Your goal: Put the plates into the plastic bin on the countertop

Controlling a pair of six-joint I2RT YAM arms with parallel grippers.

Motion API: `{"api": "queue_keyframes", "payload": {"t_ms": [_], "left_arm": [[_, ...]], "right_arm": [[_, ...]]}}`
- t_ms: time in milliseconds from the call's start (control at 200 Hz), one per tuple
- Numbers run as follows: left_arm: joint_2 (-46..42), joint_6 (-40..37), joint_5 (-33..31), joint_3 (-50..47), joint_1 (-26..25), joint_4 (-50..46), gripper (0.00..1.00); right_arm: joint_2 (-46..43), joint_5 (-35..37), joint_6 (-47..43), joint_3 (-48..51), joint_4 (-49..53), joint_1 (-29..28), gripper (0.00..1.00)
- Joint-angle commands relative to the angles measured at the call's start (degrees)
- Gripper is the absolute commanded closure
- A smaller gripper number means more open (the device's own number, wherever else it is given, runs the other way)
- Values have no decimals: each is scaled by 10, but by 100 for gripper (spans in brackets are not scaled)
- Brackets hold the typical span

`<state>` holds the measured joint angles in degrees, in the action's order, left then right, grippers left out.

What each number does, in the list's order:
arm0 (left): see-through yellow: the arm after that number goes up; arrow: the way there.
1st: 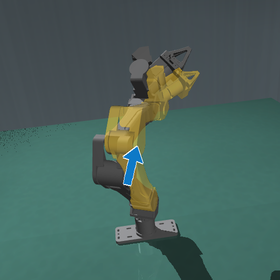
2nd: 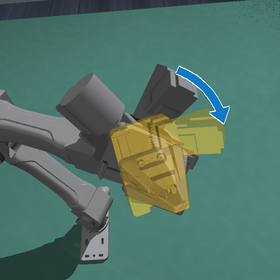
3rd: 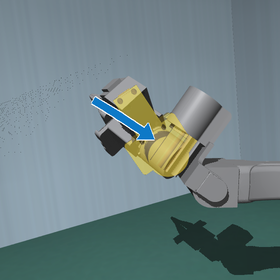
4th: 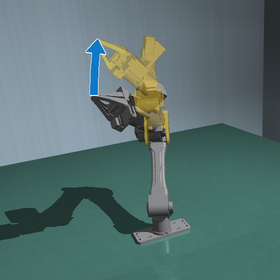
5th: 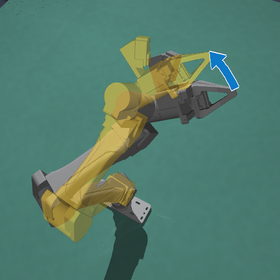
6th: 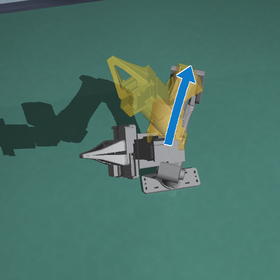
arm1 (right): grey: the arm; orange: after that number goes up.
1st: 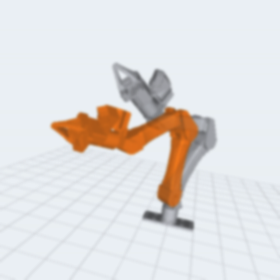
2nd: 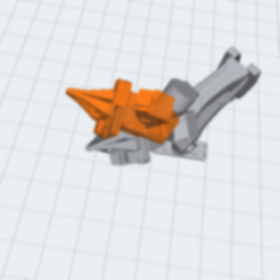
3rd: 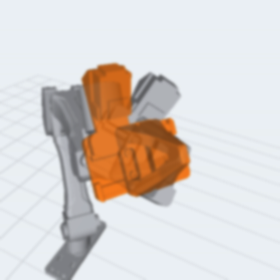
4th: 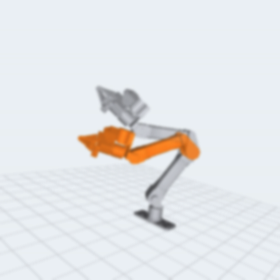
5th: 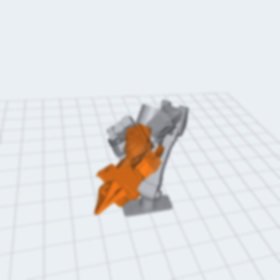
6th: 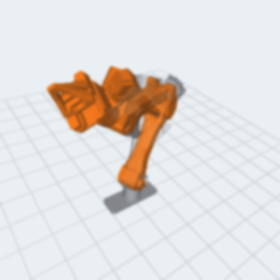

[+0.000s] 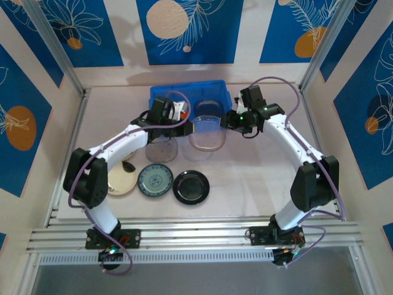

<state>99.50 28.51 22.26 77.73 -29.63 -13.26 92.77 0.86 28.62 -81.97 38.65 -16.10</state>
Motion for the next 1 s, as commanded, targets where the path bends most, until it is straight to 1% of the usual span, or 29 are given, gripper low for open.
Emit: {"api": "queue_keyframes", "payload": {"t_ms": [0, 80, 165, 300, 435, 635, 810, 995], "left_arm": [[23, -7, -19, 57, 10, -27, 100], [38, -11, -28, 91, 16, -43, 100], [54, -7, -31, 119, 23, -48, 100], [82, 7, -30, 156, 36, -39, 100], [112, 15, -24, 195, 47, -35, 100], [153, 27, -14, 232, 64, -28, 100], [189, 51, 2, 243, 73, 0, 100], [206, 54, 7, 253, 75, 4, 100]], "right_arm": [[32, 41, -2, -43, -5, 21, 50], [63, 56, -7, -74, 1, 31, 50], [98, 54, -12, -99, 1, 38, 49], [148, 36, -9, -125, -18, 46, 49], [197, 24, -6, -155, -29, 48, 51], [262, 15, 2, -197, -24, 51, 53], [284, -1, 13, -199, -32, 50, 61], [269, 1, 6, -184, -32, 45, 64]]}}
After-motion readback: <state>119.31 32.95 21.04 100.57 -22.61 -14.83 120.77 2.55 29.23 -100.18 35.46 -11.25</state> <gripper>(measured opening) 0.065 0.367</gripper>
